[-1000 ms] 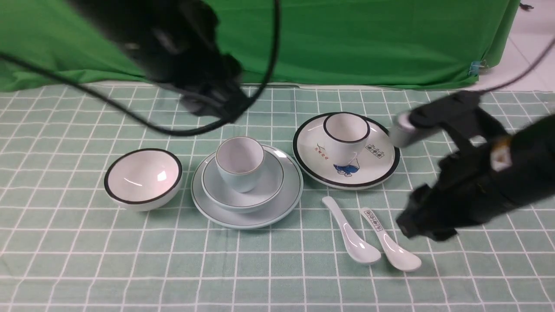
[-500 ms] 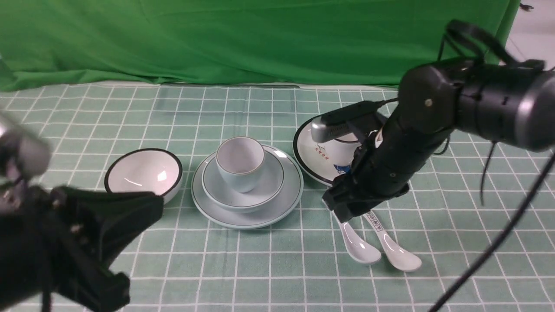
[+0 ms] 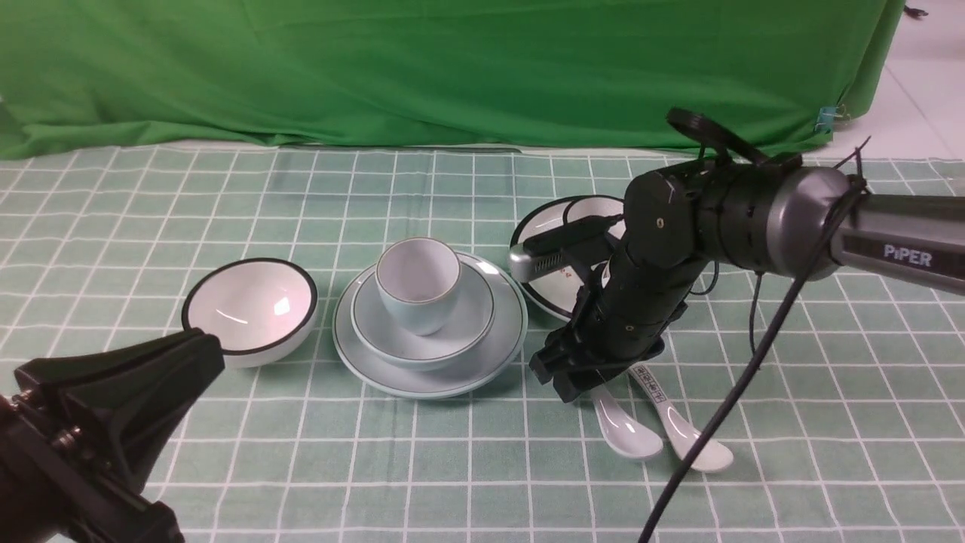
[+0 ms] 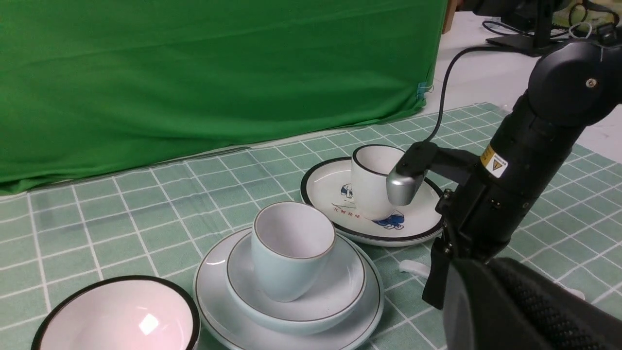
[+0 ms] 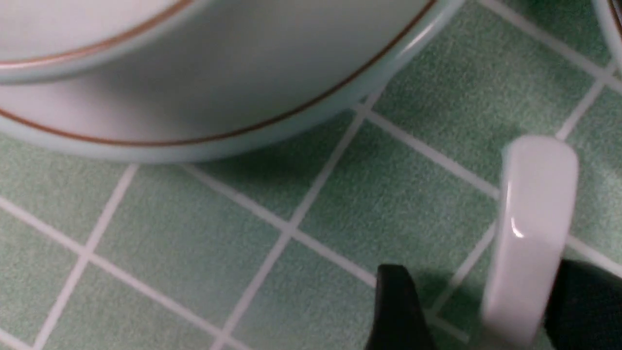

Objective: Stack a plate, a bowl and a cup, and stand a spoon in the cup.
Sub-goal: Use the right arm to grab a blue soup spoon, then use the right arm to put the blue soup spoon into the blue teacup in the middle

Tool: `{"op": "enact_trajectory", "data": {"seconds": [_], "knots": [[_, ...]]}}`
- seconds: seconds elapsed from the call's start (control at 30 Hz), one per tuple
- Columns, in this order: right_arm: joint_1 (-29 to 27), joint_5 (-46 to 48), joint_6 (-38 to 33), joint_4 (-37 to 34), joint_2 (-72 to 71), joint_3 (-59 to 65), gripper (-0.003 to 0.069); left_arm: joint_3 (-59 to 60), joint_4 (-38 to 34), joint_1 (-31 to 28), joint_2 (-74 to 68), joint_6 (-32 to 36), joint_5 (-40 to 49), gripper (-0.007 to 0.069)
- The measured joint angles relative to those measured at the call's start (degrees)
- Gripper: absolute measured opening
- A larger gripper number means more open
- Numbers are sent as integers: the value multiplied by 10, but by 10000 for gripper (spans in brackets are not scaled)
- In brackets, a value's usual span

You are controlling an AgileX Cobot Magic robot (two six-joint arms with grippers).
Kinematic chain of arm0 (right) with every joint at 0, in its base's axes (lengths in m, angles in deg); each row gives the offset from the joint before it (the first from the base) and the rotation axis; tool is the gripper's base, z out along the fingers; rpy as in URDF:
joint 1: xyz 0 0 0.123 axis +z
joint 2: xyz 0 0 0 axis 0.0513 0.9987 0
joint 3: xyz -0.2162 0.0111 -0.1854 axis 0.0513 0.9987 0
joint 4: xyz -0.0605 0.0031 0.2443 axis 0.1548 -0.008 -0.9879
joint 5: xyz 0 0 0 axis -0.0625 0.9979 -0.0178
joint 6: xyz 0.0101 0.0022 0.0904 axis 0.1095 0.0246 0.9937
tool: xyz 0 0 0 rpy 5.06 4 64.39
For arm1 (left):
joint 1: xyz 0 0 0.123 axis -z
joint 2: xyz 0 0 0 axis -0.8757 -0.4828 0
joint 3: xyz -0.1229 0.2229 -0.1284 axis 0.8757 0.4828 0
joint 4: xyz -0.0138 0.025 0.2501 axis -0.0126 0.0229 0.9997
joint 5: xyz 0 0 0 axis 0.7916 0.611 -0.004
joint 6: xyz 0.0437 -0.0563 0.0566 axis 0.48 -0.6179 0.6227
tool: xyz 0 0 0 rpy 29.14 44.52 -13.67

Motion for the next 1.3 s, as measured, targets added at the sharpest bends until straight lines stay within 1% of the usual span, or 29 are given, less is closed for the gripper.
{"op": "enact_trajectory", "data": {"seconds": [0.1, 0.23, 0.27, 0.3, 0.37, 0.43, 0.57, 0.63, 0.7, 0.73, 0.77, 0.8, 0.83, 0.9, 0.93, 0.97, 1.03, 1.1, 1.2, 1.3], "knots": [[0, 2, 0, 2, 4, -4, 428, 0, 3, 0, 0, 0, 0, 9], [0, 3, -3, 7, 6, -5, 372, 0, 3, 0, 0, 0, 0, 9], [0, 3, -4, 10, 6, -5, 343, 0, 3, 0, 0, 0, 0, 9], [0, 3, -4, 10, 6, -5, 343, 0, 3, 0, 0, 0, 0, 9], [-1, 3, -7, 16, 5, -5, 213, 0, 3, 0, 0, 0, 1, 9], [-1, 5, -10, 15, 4, -5, 159, 0, 3, 0, 0, 0, 1, 9], [8, 52, -14, -1, -32, 4, 167, 0, 3, 0, 0, 0, 1, 9], [22, 46, -15, -1, -85, 18, 167, 0, 3, 0, 0, 0, 2, 9], [34, 21, -16, -1, -114, 31, 167, 0, 3, 0, 0, 0, 2, 9], [53, -53, -17, -2, -170, 64, 167, 0, 3, 0, 0, 0, 2, 9], [56, -65, -18, -2, -176, 64, 167, 0, 3, 0, 0, 0, 2, 9], [83, -188, -23, -3, -222, 114, 167, 0, 3, 0, 0, 0, 2, 9], [83, -206, -23, -3, -227, 121, 167, 0, 3, 0, 0, 0, 2, 9], [126, -530, -16, -4, -268, 225, 167, 0, 4, 0, 0, 0, 2, 9], [135, -639, -3, -4, -266, 259, 167, 0, 4, 0, 0, 0, 2, 9], [140, -713, 10, -4, -257, 284, 167, 0, 4, 0, 0, 0, 3, 9], [141, -804, 22, -4, -233, 299, 167, 0, 4, 0, 0, 0, 6, 9], [141, -855, 31, -4, -205, 299, 167, 0, 4, 0, 0, 0, 8, 9], [140, -897, 34, 0, -161, 282, 167, 0, 5, 0, 0, 0, 11, 9], [136, -920, 38, 28, -114, 245, 167, 0, 5, 0, 0, 0, 14, 9]]}}
